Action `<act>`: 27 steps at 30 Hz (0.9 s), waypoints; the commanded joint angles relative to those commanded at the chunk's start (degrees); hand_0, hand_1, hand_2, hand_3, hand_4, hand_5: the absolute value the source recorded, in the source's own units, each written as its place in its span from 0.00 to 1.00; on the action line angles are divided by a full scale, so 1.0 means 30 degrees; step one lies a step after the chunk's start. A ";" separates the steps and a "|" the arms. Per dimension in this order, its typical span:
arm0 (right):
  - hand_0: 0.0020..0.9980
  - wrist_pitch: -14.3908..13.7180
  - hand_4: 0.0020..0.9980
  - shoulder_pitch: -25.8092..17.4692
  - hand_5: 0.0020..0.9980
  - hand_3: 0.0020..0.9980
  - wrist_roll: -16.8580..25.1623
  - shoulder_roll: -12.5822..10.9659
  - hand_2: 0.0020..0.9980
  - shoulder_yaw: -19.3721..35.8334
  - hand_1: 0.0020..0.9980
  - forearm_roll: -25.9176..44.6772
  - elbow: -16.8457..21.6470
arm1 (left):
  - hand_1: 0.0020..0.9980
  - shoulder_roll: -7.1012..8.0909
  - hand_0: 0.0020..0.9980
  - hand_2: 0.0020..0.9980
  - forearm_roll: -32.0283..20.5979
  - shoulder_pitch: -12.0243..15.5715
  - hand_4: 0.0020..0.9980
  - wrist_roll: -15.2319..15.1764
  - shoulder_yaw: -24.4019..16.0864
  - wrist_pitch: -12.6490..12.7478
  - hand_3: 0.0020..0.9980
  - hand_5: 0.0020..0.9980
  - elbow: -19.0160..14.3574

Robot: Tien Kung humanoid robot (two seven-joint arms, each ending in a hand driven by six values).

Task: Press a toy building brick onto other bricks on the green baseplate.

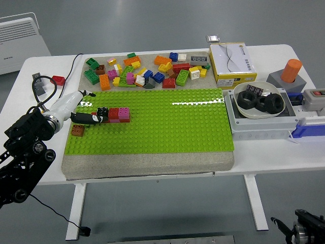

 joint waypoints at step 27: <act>0.58 -0.0188 1.00 -0.0190 1.00 0.84 0.0000 -0.0033 0.67 -0.0330 0.60 0.0517 -0.0024 | 0.98 0.0293 0.99 1.00 -0.0005 0.0401 1.00 -0.0106 0.1820 0.1207 0.78 0.73 0.0274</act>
